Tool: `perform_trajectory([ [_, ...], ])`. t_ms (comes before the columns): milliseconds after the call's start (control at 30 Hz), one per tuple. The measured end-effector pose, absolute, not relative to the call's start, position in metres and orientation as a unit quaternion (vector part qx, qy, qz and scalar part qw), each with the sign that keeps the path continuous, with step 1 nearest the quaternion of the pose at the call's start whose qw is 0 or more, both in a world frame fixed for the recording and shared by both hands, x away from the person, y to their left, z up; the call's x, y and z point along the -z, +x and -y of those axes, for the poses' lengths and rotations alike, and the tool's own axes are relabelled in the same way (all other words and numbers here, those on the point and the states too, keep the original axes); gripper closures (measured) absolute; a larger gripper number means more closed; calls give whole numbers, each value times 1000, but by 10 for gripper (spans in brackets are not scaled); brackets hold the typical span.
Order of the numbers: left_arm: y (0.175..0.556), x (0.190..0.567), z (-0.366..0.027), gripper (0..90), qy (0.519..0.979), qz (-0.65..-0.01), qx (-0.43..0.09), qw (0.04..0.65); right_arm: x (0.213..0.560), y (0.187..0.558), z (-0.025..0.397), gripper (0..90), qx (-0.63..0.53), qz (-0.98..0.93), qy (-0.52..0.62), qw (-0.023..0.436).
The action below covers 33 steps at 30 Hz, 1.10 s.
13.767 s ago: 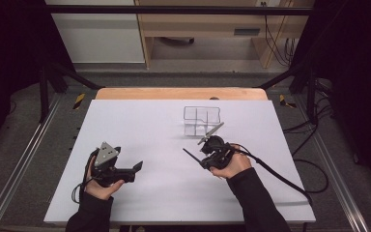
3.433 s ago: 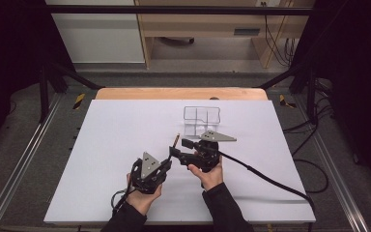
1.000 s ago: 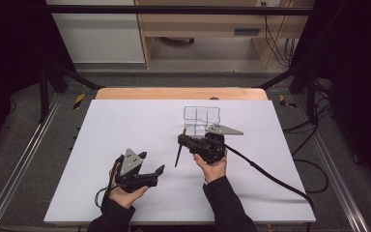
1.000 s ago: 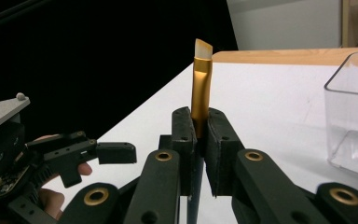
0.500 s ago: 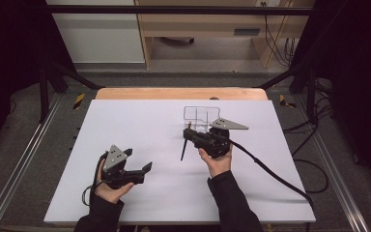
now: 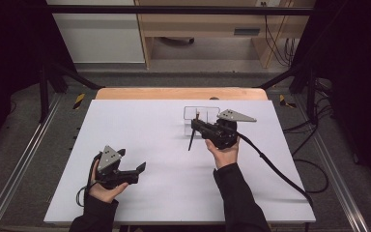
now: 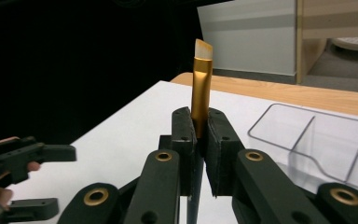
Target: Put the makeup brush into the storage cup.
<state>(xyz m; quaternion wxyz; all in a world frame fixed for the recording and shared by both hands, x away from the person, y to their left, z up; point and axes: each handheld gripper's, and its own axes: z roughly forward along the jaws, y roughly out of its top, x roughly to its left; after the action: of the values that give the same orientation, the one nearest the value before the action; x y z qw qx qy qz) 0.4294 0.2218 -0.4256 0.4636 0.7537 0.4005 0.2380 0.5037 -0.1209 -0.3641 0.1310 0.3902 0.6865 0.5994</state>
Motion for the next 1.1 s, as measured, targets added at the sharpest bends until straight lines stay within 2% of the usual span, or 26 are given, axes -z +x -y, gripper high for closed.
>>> perform_trajectory([
  [333, 430, 427, -231, 101, 747, -412, -243, 461, 353, 519, 125, 833, -583, -692, 389, 170],
  [1100, 431, 426, -231, 100, 748, -412, -239, 462, 332, 555, 120, 832, -569, -687, 396, 215],
])
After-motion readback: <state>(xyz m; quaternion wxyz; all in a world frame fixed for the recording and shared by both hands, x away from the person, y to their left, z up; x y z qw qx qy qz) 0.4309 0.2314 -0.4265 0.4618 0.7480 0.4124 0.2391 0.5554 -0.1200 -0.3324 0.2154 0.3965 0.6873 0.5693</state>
